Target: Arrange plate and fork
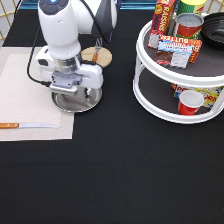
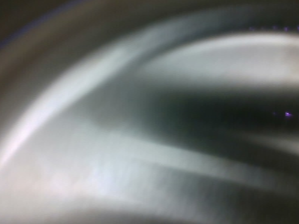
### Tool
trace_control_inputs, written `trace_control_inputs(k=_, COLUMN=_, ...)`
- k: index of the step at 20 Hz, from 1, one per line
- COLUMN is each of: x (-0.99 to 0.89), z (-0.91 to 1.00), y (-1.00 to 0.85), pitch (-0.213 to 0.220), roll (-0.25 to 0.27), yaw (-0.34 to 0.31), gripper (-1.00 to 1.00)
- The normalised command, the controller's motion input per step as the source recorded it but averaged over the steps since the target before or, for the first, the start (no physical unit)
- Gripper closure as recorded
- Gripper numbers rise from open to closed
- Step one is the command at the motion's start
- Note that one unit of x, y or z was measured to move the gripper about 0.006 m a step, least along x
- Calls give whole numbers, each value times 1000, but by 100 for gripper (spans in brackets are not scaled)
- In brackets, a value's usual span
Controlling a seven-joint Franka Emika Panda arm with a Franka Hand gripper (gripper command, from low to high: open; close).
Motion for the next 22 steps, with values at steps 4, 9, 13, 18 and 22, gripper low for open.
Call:
trace_control_inputs(k=4, x=334, z=268, y=-599, pitch=137, roll=-26, yaw=-70, gripper=-100)
trace_control_inputs(k=9, x=385, z=243, y=-586, pitch=119, roll=-46, yaw=-58, gripper=-100)
trace_control_inputs(k=13, x=378, z=166, y=-589, pitch=111, roll=-39, yaw=-46, gripper=-100)
trace_control_inputs(k=18, x=359, z=143, y=-651, pitch=94, roll=-20, yaw=-11, gripper=-100)
trace_control_inputs(k=22, x=546, z=149, y=-606, pitch=78, roll=-21, yaw=6, gripper=-100)
